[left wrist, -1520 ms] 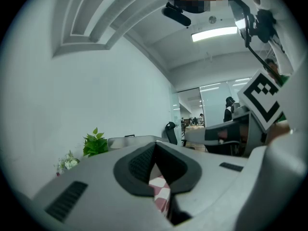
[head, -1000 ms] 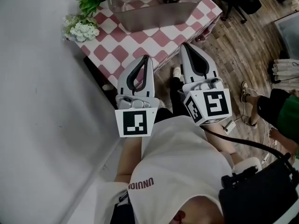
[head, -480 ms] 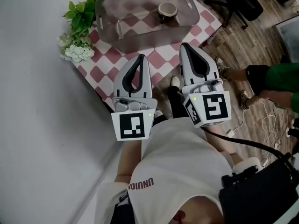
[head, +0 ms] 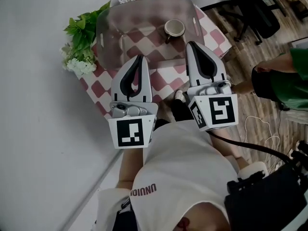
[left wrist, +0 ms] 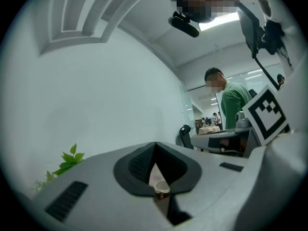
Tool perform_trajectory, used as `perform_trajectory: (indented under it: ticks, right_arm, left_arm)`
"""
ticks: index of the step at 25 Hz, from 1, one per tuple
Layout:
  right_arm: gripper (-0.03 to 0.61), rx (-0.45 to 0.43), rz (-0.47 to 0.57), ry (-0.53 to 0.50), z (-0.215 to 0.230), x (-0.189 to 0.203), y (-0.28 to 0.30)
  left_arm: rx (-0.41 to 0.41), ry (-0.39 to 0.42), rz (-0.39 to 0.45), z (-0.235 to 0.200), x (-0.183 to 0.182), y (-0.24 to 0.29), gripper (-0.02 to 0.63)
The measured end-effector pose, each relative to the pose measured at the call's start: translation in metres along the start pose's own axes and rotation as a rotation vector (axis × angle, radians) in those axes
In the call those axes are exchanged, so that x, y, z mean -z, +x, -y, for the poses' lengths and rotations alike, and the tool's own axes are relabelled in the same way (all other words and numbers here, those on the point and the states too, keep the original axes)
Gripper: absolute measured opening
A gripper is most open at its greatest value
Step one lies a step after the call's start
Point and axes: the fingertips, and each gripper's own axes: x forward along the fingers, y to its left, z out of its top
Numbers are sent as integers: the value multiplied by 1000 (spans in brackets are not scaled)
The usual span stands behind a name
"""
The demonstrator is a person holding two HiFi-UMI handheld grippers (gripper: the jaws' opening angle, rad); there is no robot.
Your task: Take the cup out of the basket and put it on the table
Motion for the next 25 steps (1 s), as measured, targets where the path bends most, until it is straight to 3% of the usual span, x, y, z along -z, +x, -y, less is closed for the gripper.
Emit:
perform_trajectory:
  ticks: [5,10,13,16,25]
  right_arm:
    - [18,-27,22,-9,23,-9,20]
    - [18,-28,32,-10,50,-15,32]
    - [18,-24,28,-6,60,-14,39]
    - [18,-27,24,-8,66,-14,46]
    - [18,-23,12,-8,74,-18,73]
  left_arm:
    - [-15,78,67,-1,-17,28,12]
    - [-38,20,56,11,-23,54,12]
    - [-41,38,50,8,-24,65,12]
    - [-31,108,93,0,-38,74,12]
    - [40,156,94,-9,-76,106,12]
